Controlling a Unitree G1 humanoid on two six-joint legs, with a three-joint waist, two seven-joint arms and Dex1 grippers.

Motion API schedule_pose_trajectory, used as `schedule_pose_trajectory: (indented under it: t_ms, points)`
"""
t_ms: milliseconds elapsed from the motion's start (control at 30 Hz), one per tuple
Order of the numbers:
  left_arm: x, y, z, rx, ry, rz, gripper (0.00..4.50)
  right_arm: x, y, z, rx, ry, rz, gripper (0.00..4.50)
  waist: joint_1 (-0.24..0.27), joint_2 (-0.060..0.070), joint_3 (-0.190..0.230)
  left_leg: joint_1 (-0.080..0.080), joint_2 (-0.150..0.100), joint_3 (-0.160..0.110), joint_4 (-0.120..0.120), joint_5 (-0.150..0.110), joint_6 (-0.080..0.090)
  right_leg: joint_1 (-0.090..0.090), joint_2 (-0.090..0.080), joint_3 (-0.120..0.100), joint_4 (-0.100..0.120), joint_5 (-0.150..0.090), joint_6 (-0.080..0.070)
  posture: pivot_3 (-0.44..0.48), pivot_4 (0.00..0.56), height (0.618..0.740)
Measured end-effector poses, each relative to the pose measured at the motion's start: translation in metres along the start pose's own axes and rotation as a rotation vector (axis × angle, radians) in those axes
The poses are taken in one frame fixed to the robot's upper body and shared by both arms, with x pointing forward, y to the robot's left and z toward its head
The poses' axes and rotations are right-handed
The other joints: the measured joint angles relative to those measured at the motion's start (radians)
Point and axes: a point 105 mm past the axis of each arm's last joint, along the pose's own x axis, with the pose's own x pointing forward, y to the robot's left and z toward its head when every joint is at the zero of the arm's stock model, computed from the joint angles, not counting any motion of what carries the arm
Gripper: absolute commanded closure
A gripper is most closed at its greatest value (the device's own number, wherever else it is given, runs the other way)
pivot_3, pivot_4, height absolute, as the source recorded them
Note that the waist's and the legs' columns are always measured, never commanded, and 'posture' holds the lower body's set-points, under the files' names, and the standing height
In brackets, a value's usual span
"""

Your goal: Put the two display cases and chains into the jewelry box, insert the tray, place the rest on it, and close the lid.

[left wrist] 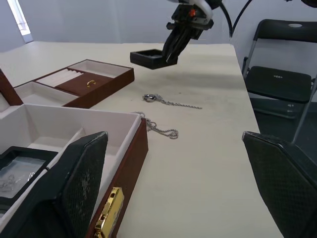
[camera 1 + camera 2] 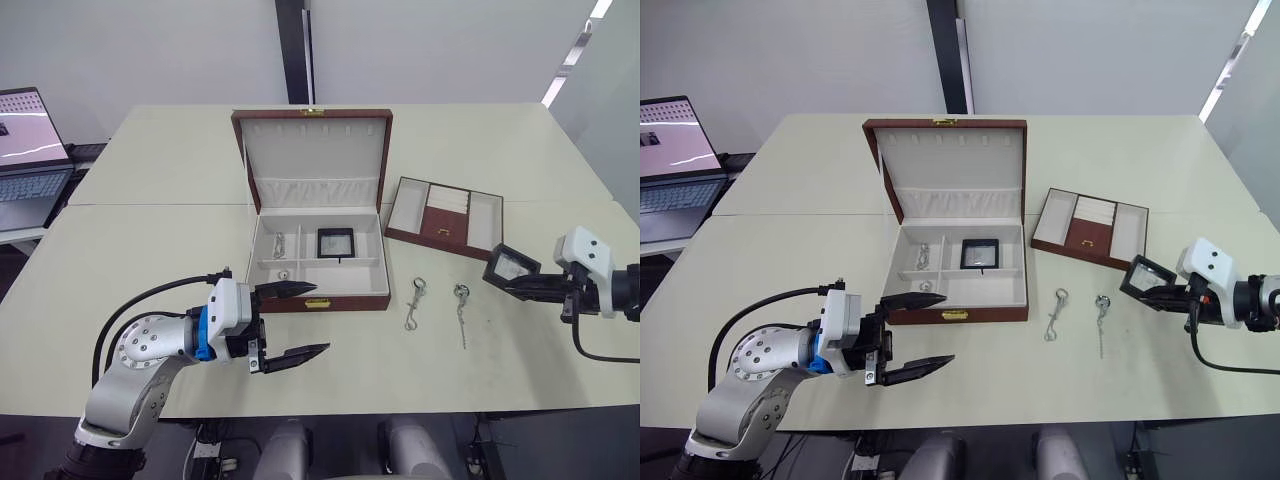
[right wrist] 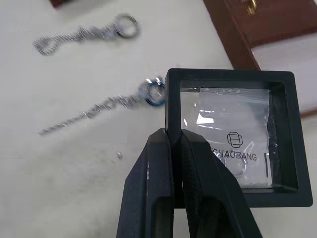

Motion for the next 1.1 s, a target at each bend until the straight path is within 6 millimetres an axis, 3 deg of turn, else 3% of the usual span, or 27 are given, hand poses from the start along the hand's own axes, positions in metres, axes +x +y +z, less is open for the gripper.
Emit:
schedule_pose_trajectory:
  t_ms: [67,233,567,833,1100]
  points:
    - [-0.006,0.005,-0.001,-0.01,0.002,0.063,0.0,0.005,0.015,0.023,-0.008,-0.051,0.081,4.49,-0.002,0.0,0.0,0.0,0.0,0.0,0.0,0.0,0.0,0.0,0.0,0.0,0.0,0.0,0.0,0.0,0.15,0.74]
    - [-0.014,0.003,-0.009,-0.067,-0.006,0.203,0.0,0.024,0.03,0.08,-0.156,-0.144,0.176,4.49,-0.003,0.0,0.0,0.0,0.002,-0.001,0.0,0.0,0.0,0.0,0.001,-0.001,0.0,0.0,0.0,0.0,0.15,0.74]
    - [-0.046,0.005,-0.011,-0.09,0.024,0.493,0.0,0.099,0.03,0.138,-0.267,-0.128,0.266,4.49,0.0,-0.001,0.001,-0.001,0.001,-0.001,0.0,0.0,0.0,-0.002,0.0,0.0,-0.001,0.0,0.0,0.0,0.15,0.74]
    - [-0.056,-0.004,-0.007,-0.112,0.02,0.627,0.0,0.135,0.048,0.163,-0.266,-0.118,0.404,4.49,0.001,-0.001,0.001,-0.001,0.0,-0.002,0.0,0.0,0.0,-0.002,0.0,-0.001,-0.001,0.0,0.0,0.0,0.15,0.74]
    - [-0.052,-0.009,0.0,-0.119,0.014,0.674,0.0,0.158,0.052,0.144,-0.22,-0.004,0.472,4.49,-0.002,-0.001,0.001,-0.001,0.0,-0.002,-0.001,0.0,0.0,-0.002,-0.001,-0.001,0.0,0.0,0.0,0.0,0.15,0.74]
